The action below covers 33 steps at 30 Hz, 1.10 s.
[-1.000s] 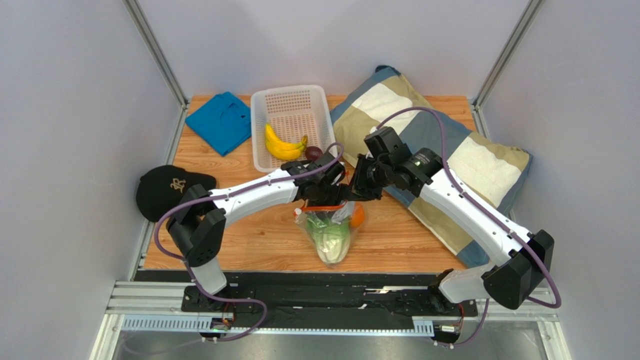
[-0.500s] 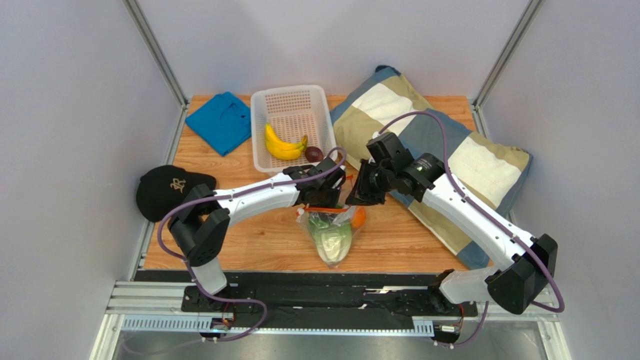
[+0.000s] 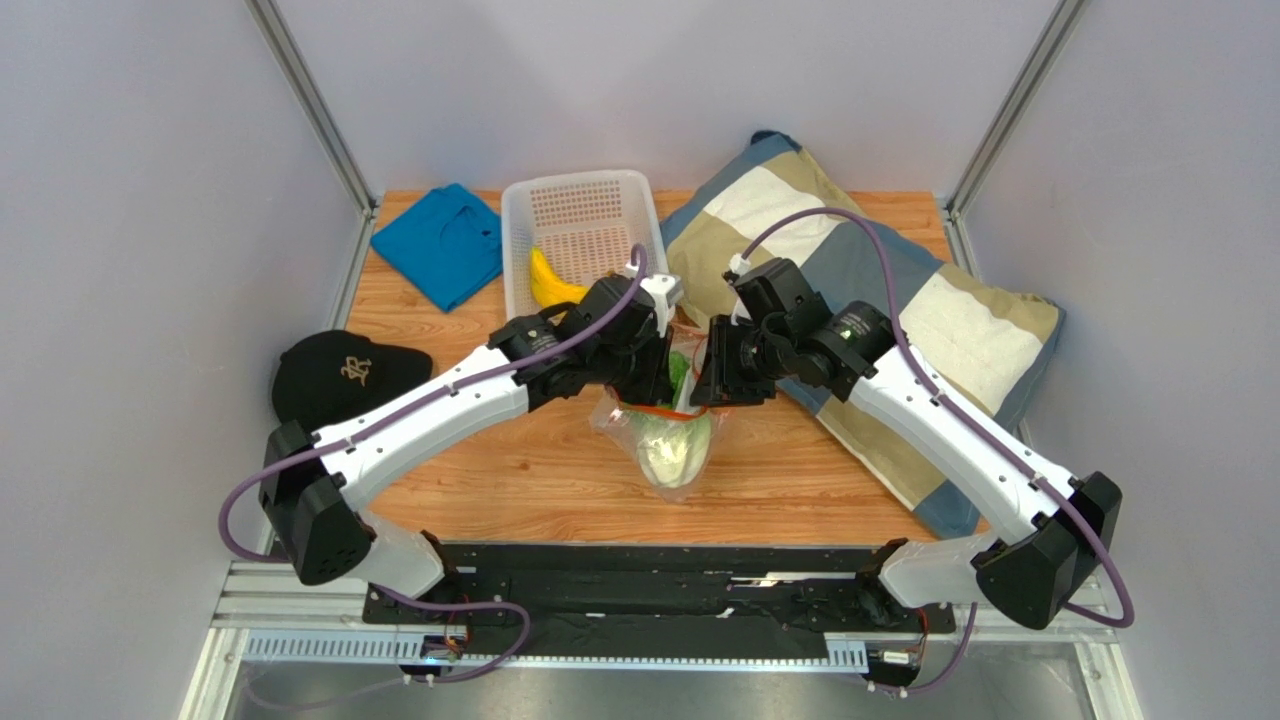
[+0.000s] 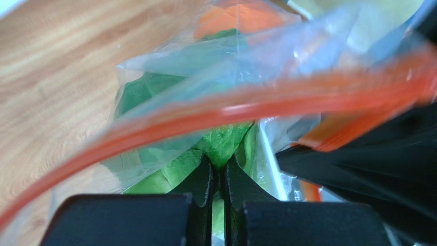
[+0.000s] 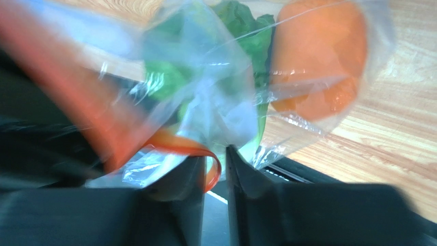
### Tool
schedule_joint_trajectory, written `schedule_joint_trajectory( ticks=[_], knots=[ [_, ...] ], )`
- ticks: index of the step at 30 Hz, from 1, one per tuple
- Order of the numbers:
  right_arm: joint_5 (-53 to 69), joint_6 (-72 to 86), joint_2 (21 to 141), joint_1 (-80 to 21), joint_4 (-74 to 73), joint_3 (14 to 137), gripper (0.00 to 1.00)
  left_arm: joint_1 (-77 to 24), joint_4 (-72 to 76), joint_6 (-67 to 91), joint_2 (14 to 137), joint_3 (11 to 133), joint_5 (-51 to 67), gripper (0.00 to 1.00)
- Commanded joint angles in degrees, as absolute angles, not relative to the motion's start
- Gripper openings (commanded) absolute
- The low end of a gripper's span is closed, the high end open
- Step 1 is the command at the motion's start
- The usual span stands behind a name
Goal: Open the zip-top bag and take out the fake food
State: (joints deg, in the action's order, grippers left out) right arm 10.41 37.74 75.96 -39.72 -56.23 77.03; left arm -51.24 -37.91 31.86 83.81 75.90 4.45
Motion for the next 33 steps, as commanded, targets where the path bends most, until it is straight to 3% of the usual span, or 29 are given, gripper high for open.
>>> schedule_joint_trajectory(
  ticks=[1,2,5,10,17,20,27,31,33],
  knots=[
    [11.9,36.9,74.1,-39.8,-57.7,79.7,0.46,-51.2,-37.3,36.2,83.4,79.7,0.9,0.0],
    [12.3,38.0,73.6,-39.7,-58.3,80.2,0.68,-51.1,-38.2,37.3,83.8,79.9,0.1,0.0],
    [12.4,39.3,70.8,-39.8,-57.9,79.4,0.84,-49.9,-37.2,39.4,85.0,80.0,-0.4,0.0],
    [13.2,37.6,62.9,-39.7,-54.8,66.5,0.9,-48.4,-39.5,41.0,86.0,82.5,-0.4,0.0],
    [20.6,37.7,49.8,-40.1,-31.6,42.6,0.96,-45.5,-43.3,45.6,87.8,83.4,2.4,0.0],
    [20.4,39.5,46.9,-42.0,-25.4,38.6,0.98,-45.4,-42.9,46.6,88.2,83.8,3.9,0.0],
    [15.2,39.1,43.3,-44.6,-24.2,42.1,1.0,-45.1,-43.8,45.8,90.2,84.9,5.7,0.0],
    [13.0,38.4,48.1,-44.6,-31.9,47.5,1.0,-45.1,-44.3,45.5,89.7,83.8,5.9,0.0],
    [18.2,37.7,51.7,-44.7,-32.9,50.7,1.0,-45.1,-44.4,46.4,89.1,83.2,4.4,0.0]
  ],
)
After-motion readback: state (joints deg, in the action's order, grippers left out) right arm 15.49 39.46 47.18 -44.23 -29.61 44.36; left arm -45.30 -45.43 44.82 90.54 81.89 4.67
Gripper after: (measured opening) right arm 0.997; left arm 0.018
